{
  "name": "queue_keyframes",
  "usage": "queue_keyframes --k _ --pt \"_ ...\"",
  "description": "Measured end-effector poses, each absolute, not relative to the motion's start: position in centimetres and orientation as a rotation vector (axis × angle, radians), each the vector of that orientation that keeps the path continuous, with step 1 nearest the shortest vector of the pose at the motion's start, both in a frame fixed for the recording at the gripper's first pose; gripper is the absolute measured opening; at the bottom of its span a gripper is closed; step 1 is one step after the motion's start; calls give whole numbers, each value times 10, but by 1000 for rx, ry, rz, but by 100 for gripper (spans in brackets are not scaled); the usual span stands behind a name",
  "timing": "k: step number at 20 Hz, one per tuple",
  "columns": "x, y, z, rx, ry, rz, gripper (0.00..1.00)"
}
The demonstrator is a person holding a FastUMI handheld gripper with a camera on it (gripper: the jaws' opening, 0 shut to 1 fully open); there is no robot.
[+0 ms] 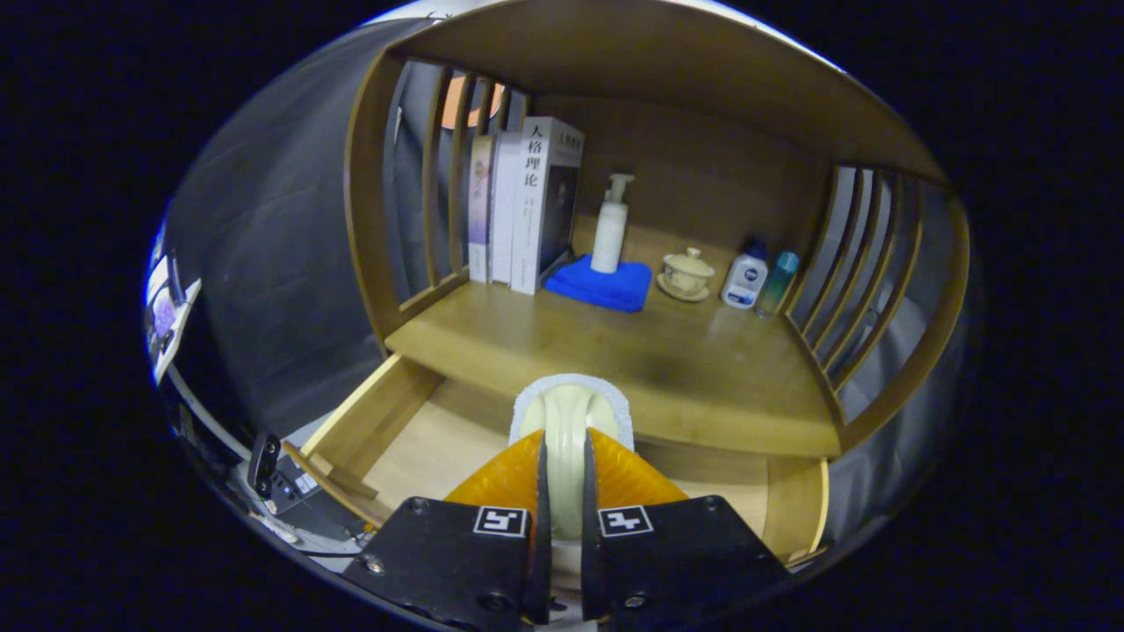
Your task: Pull open the drawer, take out the items inside it, and place them on the countertop above the cabinet.
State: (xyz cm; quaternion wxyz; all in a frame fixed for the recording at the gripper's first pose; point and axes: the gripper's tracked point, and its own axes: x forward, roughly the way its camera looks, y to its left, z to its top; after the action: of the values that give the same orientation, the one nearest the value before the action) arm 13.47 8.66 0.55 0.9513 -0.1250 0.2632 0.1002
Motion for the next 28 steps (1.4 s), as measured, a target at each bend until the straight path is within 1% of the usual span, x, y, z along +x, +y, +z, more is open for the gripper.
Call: queue_keyframes --k 5,11,16,22,24,25,28 --pt "190 73 22 -186 531 132 17" --pt "245 65 11 -114 590 93 17" --pt "268 63 6 -80 597 76 17" --pt "277 63 5 -69 597 71 17" --pt "279 66 -1 -48 606 87 20" --pt "278 67 -6 -28 624 96 25" --pt "282 67 -8 11 593 108 49"
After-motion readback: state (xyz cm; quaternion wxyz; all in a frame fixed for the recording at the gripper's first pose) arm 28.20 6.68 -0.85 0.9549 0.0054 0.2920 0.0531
